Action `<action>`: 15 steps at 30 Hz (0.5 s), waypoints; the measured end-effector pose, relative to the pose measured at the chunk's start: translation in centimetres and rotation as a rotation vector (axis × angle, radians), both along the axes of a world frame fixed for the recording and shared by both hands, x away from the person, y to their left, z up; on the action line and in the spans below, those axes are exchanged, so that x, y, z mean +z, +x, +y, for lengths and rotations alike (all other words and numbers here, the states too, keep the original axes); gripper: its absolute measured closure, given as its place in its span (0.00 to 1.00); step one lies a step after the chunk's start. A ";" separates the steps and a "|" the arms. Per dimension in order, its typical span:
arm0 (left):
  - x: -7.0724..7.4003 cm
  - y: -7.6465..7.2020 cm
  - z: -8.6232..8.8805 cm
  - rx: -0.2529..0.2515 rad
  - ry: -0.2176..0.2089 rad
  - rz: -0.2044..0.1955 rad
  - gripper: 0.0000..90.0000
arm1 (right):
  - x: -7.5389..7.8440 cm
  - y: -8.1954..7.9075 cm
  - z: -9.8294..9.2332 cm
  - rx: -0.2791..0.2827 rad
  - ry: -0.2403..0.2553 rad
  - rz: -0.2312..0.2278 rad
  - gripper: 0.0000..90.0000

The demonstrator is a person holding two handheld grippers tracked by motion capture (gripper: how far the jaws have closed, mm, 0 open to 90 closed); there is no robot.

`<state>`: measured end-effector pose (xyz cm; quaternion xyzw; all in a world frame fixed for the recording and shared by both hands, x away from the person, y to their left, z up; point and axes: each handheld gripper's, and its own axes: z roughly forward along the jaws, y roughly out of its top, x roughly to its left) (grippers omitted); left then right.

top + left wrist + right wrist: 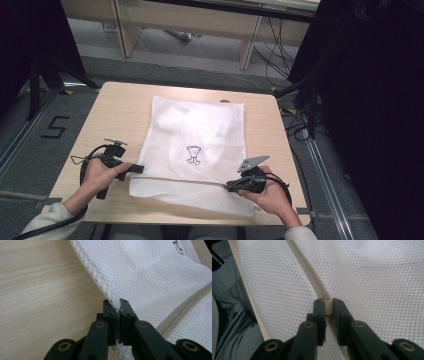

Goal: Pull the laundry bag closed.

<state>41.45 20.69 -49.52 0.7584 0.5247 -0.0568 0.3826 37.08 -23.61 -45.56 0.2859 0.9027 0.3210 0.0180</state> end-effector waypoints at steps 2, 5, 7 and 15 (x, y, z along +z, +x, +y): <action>0.0 0.0 0.0 0.000 -0.004 0.000 0.94 | 0.0 0.0 -0.1 0.001 -0.007 -0.006 0.92; 0.0 0.0 0.0 0.000 -0.004 0.000 0.94 | -0.1 -0.1 -0.2 -0.003 -0.004 -0.004 0.91; 0.0 0.0 0.0 0.000 -0.004 0.001 0.94 | -0.3 -0.1 -0.3 -0.013 0.024 -0.008 0.92; 0.0 0.0 0.0 0.001 -0.005 0.003 0.94 | 0.0 -0.1 -0.6 -0.014 -0.006 -0.003 0.91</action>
